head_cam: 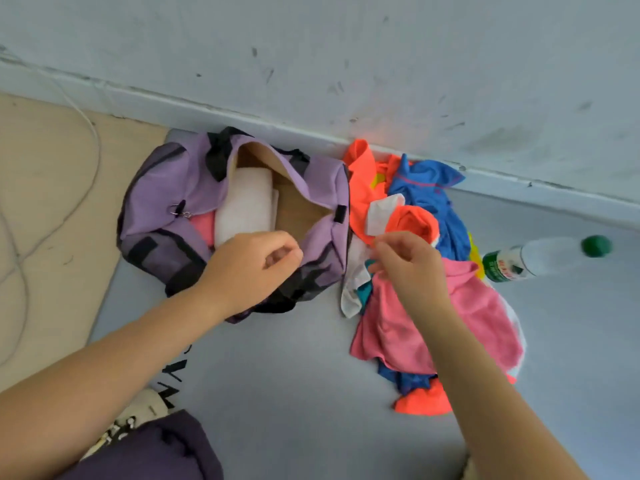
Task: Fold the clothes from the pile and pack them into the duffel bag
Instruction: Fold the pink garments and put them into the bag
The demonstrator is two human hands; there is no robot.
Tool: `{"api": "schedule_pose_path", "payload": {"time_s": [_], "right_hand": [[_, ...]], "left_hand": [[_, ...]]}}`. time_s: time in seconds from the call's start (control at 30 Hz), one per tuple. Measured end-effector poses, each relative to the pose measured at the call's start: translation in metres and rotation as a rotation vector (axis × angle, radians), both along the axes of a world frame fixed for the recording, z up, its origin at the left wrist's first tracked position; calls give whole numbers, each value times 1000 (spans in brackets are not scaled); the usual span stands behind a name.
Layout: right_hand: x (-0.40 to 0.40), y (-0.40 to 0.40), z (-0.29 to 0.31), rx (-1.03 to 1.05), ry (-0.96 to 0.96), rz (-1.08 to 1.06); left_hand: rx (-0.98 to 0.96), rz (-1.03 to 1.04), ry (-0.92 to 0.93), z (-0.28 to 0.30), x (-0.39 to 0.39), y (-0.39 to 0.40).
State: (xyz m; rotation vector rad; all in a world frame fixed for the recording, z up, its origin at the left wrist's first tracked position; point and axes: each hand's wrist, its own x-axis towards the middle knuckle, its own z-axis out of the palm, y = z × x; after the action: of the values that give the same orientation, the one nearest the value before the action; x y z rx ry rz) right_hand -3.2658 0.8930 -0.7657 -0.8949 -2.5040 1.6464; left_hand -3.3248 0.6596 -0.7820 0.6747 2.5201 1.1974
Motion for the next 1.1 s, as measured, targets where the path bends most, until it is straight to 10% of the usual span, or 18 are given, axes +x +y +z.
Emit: {"api": "schedule_pose_path", "payload": {"time_s": [0.1, 0.23, 0.4, 0.67, 1.1], "right_hand": [[46, 76, -15, 623, -195, -43], [94, 122, -37, 565, -616, 87], [95, 127, -13, 409, -249, 68], [78, 105, 172, -587, 353, 195], [146, 32, 364, -367, 353, 506]], "left_hand": [[-111, -136, -60, 11, 10, 43], [-246, -306, -79, 44, 9, 91], [-252, -402, -58, 104, 7, 137], [21, -297, -126, 221, 47, 159], [657, -99, -412, 353, 159, 89]]}}
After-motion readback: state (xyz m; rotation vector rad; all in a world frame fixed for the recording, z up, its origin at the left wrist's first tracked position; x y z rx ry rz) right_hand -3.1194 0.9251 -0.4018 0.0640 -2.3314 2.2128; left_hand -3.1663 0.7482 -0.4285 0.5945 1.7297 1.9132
